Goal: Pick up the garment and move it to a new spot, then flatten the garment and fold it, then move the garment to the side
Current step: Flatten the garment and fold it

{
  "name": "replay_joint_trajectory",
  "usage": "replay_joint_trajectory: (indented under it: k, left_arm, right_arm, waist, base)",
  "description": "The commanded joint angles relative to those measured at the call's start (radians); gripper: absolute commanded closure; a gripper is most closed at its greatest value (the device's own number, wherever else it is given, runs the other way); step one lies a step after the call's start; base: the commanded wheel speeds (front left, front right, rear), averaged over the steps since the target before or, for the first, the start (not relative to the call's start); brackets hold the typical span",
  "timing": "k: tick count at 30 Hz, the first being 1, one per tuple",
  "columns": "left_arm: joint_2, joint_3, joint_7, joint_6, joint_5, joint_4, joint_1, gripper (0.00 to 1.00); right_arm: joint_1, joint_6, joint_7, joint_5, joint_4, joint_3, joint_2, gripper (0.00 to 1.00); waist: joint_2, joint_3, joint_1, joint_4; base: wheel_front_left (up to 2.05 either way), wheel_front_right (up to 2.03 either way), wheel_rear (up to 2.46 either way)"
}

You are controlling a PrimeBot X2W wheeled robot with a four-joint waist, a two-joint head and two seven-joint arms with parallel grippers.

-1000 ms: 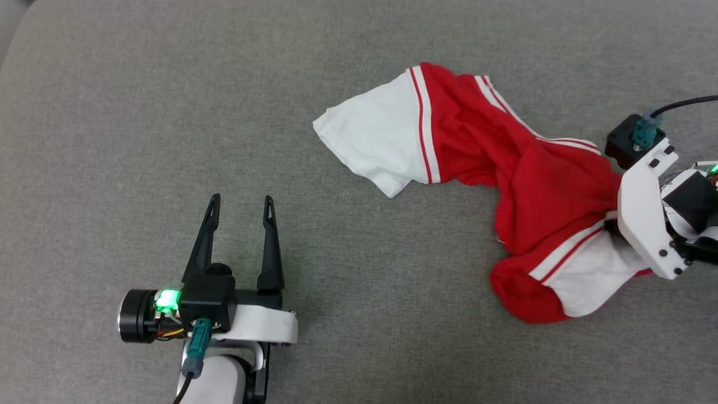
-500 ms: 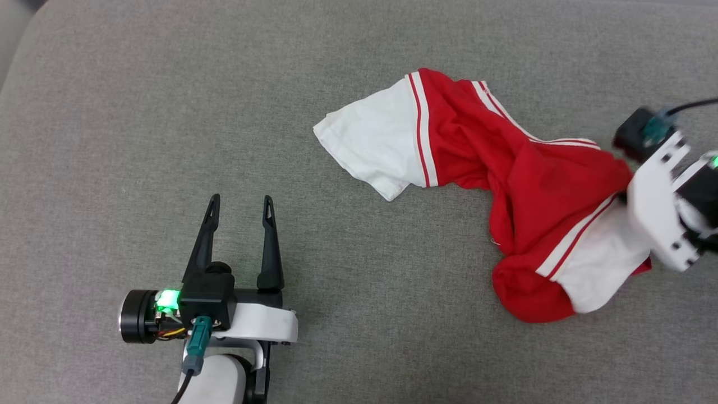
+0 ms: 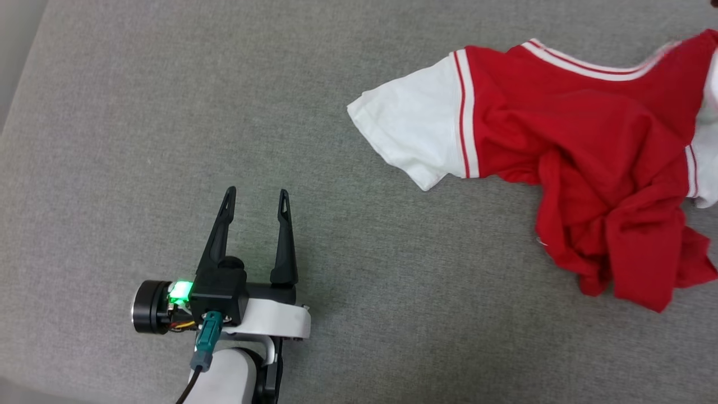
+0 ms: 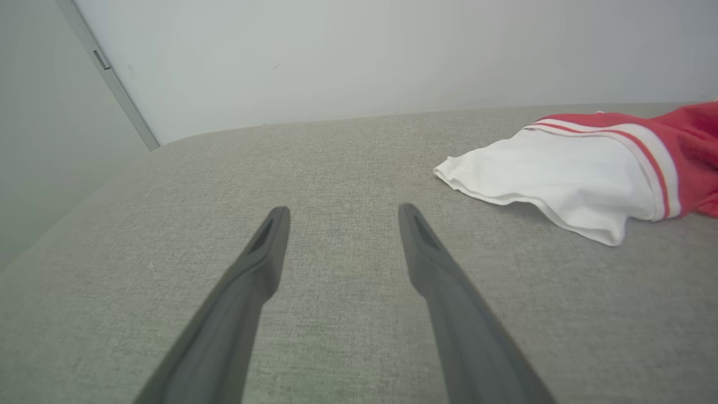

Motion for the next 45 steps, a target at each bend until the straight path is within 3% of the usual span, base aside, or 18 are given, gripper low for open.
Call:
replay_joint_trajectory:
  k: [1, 9, 10, 11, 20, 24, 28, 32, 36, 40, 45]
  left_arm:
    - [-0.002, -0.003, -0.003, 0.004, -0.002, -0.002, -0.017, 0.00]
    - [-0.003, -0.003, -0.003, 0.013, -0.003, 0.012, -0.029, 0.00]
    - [-0.003, 0.001, -0.003, 0.012, 0.000, 0.015, -0.026, 0.00]
    - [-0.003, 0.007, -0.003, 0.012, 0.002, 0.017, -0.023, 0.00]
    - [0.032, 0.070, -0.003, 0.006, 0.012, 0.039, 0.033, 0.00]
    - [0.063, 0.107, -0.002, -0.012, 0.002, 0.053, 0.029, 0.00]
    - [0.112, 0.139, -0.002, -0.038, 0.003, 0.072, -0.014, 0.00]
    - [0.163, 0.170, -0.002, -0.077, -0.018, 0.123, -0.093, 0.00]
    - [0.221, 0.176, 0.016, -0.128, -0.024, 0.195, -0.192, 0.00]
    - [0.278, 0.147, 0.083, -0.179, -0.004, 0.235, -0.304, 0.00]
    - [0.325, 0.109, 0.214, -0.249, -0.010, 0.272, -0.444, 0.00]
  right_arm:
    - [0.003, -0.001, -0.007, 0.007, 0.032, 0.003, 0.025, 1.00]
    - [0.086, 0.001, -0.078, 0.047, 0.213, 0.037, 0.138, 0.99]
    - [0.084, 0.001, -0.101, 0.042, 0.227, 0.037, 0.142, 0.69]
    - [0.080, 0.001, -0.134, 0.033, 0.238, 0.035, 0.144, 0.00]
    - [0.087, -0.001, -0.581, -0.063, 0.331, -0.086, 0.187, 0.00]
    - [0.140, -0.001, -0.815, -0.140, 0.364, -0.200, 0.222, 0.00]
    - [0.223, -0.001, -0.895, -0.218, 0.349, -0.378, 0.276, 0.00]
    - [0.399, -0.001, -0.897, -0.347, 0.142, -0.662, 0.338, 0.00]
    - [0.634, -0.001, -0.897, -0.488, -0.137, -0.931, 0.461, 0.00]
    - [0.844, -0.001, -0.897, -0.572, -0.346, -1.059, 0.591, 0.00]
    - [1.003, -0.001, -0.898, -0.612, -0.493, -1.106, 0.698, 0.00]
  waist:
    - [0.0000, 0.028, -0.0001, 0.023]
    - [0.0000, 0.021, -0.0001, 0.023]
    - [0.0000, 0.011, -0.0001, 0.017]
    - [0.0000, -0.001, -0.0001, 0.011]
    - [0.0000, -0.154, -0.0001, -0.078]
    - [0.0000, -0.200, -0.0001, -0.121]
    - [0.0000, -0.226, -0.0001, -0.159]
    - [0.0000, -0.240, -0.0001, -0.190]
    - [0.0000, -0.250, -0.0001, -0.216]
    - [0.0000, -0.258, -0.0001, -0.239]
    - [0.0000, -0.257, -0.0001, -0.262]
  base:
    - [0.00, 0.00, 0.00]
    - [0.00, 0.00, 0.00]
    - [0.00, 0.00, 0.00]
    - [0.00, 0.00, 0.00]
    - [0.00, 0.00, 0.00]
    - [0.00, 0.00, 0.00]
    - [0.00, 0.00, 0.00]
    - [0.00, 0.00, 0.00]
    - [0.00, 0.00, 0.00]
    - [0.00, 0.00, 0.00]
    - [0.00, 0.00, 0.00]
